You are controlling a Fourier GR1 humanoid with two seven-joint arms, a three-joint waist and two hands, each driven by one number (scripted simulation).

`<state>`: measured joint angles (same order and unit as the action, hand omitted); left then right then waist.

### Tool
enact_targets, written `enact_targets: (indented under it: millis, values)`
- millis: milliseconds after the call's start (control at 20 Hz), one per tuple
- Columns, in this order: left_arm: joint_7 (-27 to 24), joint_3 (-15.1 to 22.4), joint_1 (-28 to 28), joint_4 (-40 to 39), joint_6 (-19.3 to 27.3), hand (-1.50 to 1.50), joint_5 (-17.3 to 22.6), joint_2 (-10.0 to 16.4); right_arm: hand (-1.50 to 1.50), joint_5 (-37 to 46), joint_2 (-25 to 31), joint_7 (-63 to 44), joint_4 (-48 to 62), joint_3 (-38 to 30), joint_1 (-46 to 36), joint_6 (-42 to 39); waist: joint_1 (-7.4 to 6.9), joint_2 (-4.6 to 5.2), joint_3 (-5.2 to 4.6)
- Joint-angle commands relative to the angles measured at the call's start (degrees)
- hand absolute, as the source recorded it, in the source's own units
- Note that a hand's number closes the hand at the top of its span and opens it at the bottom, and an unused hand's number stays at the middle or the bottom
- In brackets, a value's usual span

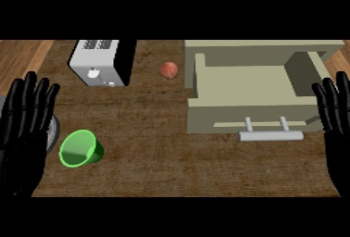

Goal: Pick up the cup, place it into the drawer and close the drawer

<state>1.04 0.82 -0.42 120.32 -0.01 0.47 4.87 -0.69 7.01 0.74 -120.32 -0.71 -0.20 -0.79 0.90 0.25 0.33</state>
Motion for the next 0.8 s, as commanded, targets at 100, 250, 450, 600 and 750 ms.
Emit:
enact_targets:
  millis: [100, 250, 450, 600, 750]
  values:
    - [-2.04, -2.95, -0.20, -3.59, 5.96, -1.50, -6.36, -1.46, -1.50, -0.42, -1.11, 3.47, 2.19, 0.85, 3.09, -1.73, -0.87, -0.24, -0.32]
    - [-0.07, -5.08, 0.67, -0.26, 13.74, -1.50, -13.37, -3.33, -1.50, -0.56, -1.15, -3.56, -2.50, 2.30, 0.32, -0.45, -1.16, -0.41, -0.36]
    - [-0.43, 1.95, 1.33, -4.01, 23.49, -1.50, -4.16, -4.80, -1.50, -1.01, -4.02, -5.53, 2.03, 7.30, -1.08, -0.82, -1.11, -0.24, -0.37]
    - [-4.07, -1.88, 0.88, -8.32, 21.43, -1.50, -2.70, -4.83, -1.50, -4.11, -3.32, -5.46, 4.21, 3.62, -3.20, -1.69, -0.98, -0.23, -0.35]
    - [-0.89, 0.24, 0.56, -5.15, 23.55, -1.50, -3.69, -4.85, -1.50, -2.42, -4.30, -6.22, 1.36, 5.60, -1.32, -1.32, -0.92, -0.30, -0.33]
